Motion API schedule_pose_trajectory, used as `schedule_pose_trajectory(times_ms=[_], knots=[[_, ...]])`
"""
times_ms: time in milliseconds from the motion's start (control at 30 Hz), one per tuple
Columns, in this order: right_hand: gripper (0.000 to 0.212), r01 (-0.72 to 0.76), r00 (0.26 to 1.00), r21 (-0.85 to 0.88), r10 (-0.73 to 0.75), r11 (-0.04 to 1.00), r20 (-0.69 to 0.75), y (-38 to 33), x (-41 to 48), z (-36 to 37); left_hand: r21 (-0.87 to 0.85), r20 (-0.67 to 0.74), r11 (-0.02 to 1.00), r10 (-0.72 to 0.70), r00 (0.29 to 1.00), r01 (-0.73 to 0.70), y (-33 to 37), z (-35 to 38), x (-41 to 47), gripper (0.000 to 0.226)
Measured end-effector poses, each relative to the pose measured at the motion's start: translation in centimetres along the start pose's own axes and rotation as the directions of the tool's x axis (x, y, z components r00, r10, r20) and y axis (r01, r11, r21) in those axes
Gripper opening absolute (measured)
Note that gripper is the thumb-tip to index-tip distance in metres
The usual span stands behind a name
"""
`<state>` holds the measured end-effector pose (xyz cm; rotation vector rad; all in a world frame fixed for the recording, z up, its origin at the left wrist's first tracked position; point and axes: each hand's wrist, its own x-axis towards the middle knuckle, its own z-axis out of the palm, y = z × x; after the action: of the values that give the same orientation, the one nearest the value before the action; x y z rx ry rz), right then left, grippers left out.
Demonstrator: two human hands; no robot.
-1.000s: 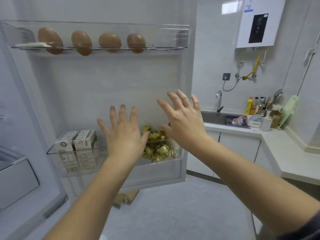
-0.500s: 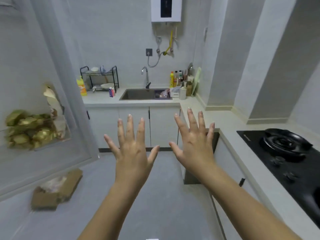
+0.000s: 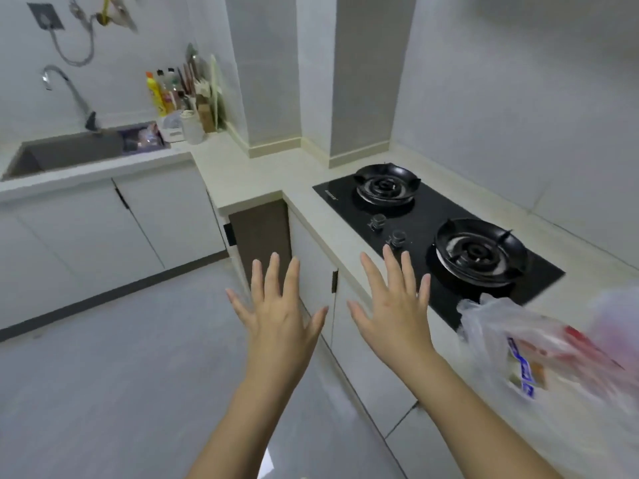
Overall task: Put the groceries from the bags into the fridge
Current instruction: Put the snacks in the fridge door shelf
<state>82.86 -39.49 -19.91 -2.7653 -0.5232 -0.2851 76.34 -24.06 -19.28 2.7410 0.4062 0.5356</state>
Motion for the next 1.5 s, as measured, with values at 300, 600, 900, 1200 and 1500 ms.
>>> schedule_pose_trajectory(times_ms=[300,600,900,1200,1500], knots=[[0.068,-0.415,0.909,-0.064,0.416,0.907,-0.01,10.8,-1.6,-1.7,-0.153,0.233,0.945,0.318,0.919,-0.288,9.6,8.3,4.7,0.078],[0.036,-0.678,0.735,-0.059,0.678,0.732,-0.037,21.3,-6.6,-3.0,-0.512,0.091,0.614,0.734,0.673,-0.6,18.5,13.2,4.5,0.025],[0.02,-0.571,0.732,-0.289,0.636,0.768,0.244,29.2,-6.8,-1.2,-0.251,0.576,0.396,0.794,0.193,-0.883,25.5,20.7,2.4,0.019],[0.03,-0.525,0.707,-0.23,0.571,0.819,0.417,34.5,-5.1,1.0,0.034,0.744,0.441,0.588,0.317,-0.897,24.5,24.7,5.2,0.057],[0.067,-0.434,0.68,-0.213,0.474,0.875,0.559,35.7,-5.5,2.9,-0.09,0.715,0.336,0.678,0.174,-0.938,25.3,26.4,3.7,0.044]])
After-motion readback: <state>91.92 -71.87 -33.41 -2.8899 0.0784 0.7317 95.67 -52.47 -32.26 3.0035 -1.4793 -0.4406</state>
